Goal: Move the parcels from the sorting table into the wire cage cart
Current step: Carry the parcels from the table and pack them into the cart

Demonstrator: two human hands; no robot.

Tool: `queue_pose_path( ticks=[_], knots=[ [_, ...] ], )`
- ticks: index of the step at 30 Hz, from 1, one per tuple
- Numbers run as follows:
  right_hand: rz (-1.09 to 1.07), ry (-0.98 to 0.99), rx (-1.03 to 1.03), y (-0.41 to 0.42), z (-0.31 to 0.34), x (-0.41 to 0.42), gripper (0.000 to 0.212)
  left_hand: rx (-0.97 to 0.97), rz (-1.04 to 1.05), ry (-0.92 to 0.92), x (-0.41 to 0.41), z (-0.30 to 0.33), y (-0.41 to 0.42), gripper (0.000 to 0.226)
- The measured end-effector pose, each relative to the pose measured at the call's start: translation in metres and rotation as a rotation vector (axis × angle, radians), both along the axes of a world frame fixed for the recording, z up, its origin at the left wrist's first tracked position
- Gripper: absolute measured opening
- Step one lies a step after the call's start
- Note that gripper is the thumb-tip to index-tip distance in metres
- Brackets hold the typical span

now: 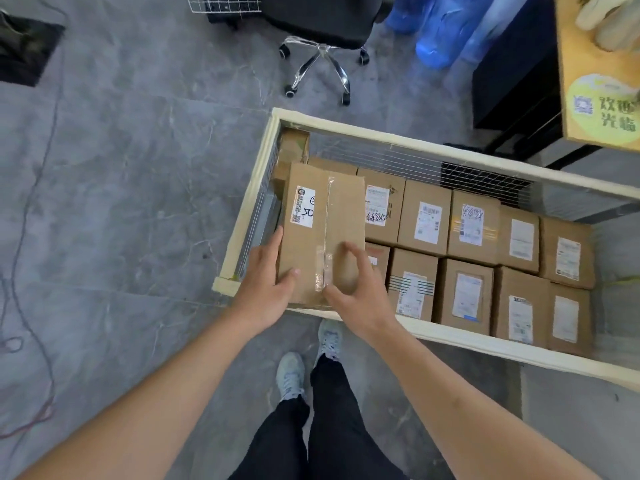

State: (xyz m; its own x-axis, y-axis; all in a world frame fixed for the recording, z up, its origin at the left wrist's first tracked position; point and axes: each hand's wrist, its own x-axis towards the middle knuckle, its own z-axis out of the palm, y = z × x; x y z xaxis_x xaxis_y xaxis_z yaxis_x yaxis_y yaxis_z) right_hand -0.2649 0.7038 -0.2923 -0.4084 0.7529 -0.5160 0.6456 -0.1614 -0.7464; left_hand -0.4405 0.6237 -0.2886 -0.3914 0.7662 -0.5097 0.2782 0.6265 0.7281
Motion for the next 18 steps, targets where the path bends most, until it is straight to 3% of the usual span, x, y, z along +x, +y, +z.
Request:
queue_pose_path(
  ticks=[13,18],
  knots=[
    [0.081,0.092,-0.249,0.06,-0.134,-0.038,0.08,-0.157,0.063,-0.022,-0.032,-0.091,0.049,0.085],
    [0.262,0.023,-0.216,0.065,-0.172,-0.049,0.078,-0.241,0.044,0.117,-0.042,-0.102,0.053,0.083]
  ],
)
